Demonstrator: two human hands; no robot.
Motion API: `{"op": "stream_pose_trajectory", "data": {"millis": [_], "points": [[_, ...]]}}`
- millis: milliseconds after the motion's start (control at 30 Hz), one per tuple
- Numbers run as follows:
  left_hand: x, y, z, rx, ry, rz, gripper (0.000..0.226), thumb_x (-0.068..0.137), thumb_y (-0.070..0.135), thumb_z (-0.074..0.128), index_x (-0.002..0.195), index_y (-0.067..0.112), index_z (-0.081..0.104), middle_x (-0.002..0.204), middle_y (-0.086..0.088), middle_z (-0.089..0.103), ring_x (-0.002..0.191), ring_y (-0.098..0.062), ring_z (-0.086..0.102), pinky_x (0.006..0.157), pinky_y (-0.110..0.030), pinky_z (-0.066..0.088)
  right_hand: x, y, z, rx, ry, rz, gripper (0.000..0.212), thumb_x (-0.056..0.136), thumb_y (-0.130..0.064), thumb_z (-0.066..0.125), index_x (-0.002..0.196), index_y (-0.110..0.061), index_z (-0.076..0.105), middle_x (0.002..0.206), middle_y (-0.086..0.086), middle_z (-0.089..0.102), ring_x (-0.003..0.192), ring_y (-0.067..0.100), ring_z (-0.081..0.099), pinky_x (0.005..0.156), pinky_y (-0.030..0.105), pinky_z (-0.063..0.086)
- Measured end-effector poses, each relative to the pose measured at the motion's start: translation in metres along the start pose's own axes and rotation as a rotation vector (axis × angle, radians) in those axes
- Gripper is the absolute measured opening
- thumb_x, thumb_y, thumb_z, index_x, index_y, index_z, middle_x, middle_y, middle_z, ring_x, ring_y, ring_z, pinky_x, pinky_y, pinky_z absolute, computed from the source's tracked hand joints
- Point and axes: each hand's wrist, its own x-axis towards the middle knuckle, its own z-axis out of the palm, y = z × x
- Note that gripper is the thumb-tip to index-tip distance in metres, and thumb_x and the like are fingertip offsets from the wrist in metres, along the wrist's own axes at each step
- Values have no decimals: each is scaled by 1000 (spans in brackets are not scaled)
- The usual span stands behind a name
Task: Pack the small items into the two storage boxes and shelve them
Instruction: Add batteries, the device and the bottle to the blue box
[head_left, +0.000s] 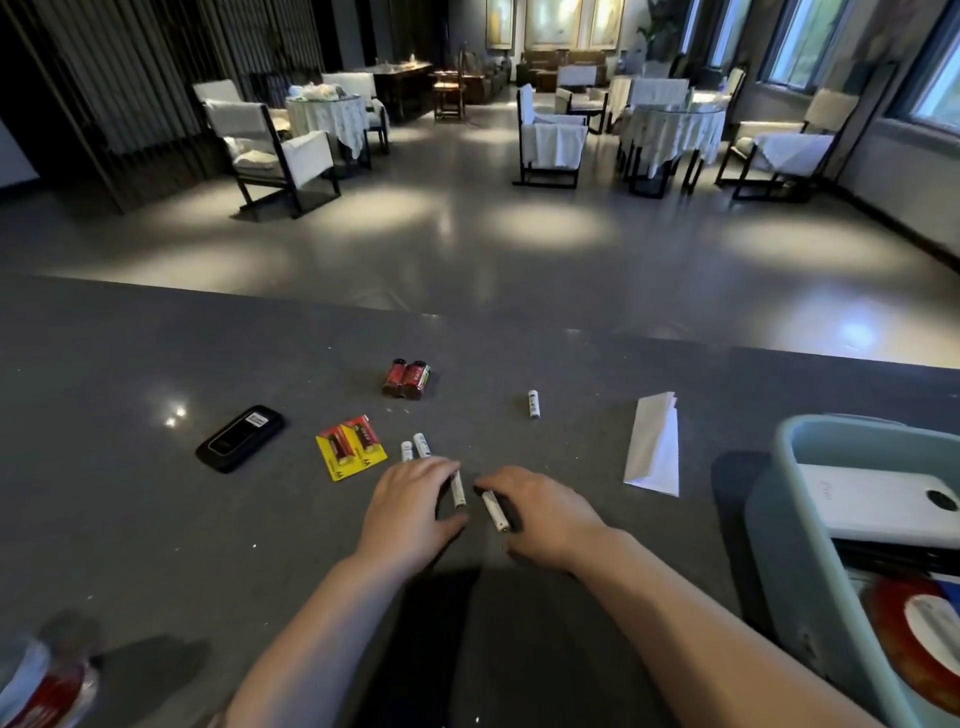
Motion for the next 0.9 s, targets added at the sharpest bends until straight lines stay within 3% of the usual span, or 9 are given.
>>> {"op": "stream_pose_trajectory", "data": {"millis": [100, 267, 433, 567, 700, 767, 900], "points": [[7, -5, 8, 48, -38, 52, 65, 77, 44, 66, 136, 24, 45, 140, 8, 46, 130, -15, 39, 107, -27, 22, 12, 1, -1, -88, -46, 10, 63, 80, -18, 62, 138, -34, 45, 140, -3, 49, 128, 22, 48, 100, 34, 44], [13, -6, 15, 34, -51, 35, 54, 79, 37, 66, 129, 24, 50, 130, 6, 54, 121, -20, 46, 103, -31, 30, 10, -1, -3, -175, -73, 13, 52, 81, -25, 65, 131, -25, 50, 131, 2, 50, 121, 24, 50, 92, 37, 47], [1, 9, 9, -79, -14, -22, 48, 74, 39, 71, 119, 28, 58, 118, 7, 61, 112, -18, 52, 96, -31, 36, -38, 1, -31, -99, 121, 25, 43, 77, -33, 66, 117, -23, 54, 117, -3, 54, 112, 17, 51, 85, 33, 49], [-16, 73, -4, -399, 128, -20, 47, 65, 38, 70, 110, 26, 63, 105, 11, 64, 102, -11, 58, 91, -32, 45, -118, 13, -68, 61, 328, 44, 49, 73, -39, 71, 118, -32, 54, 113, -18, 53, 105, 1, 51, 85, 27, 48], [-31, 162, -15, -633, 148, 80, 41, 70, 25, 79, 107, 31, 62, 102, 22, 58, 97, 9, 54, 80, -1, 35, -211, 50, -86, 254, 540, 142, 49, 68, -38, 75, 115, -38, 59, 100, -24, 55, 95, 1, 55, 76, 12, 41], [-36, 200, -14, -681, 125, 145, 43, 70, 23, 80, 107, 32, 62, 104, 22, 58, 98, 10, 53, 79, 1, 33, -248, 76, -91, 318, 629, 225, 49, 65, -33, 81, 110, -39, 62, 95, -24, 58, 88, 2, 58, 73, 9, 40], [-40, 261, -1, -721, 44, 252, 45, 69, 20, 81, 108, 32, 62, 105, 23, 59, 99, 9, 53, 83, 0, 32, -289, 141, -102, 148, 549, 423, 48, 69, -34, 80, 112, -40, 59, 96, -19, 60, 86, 0, 57, 76, 13, 40]]}}
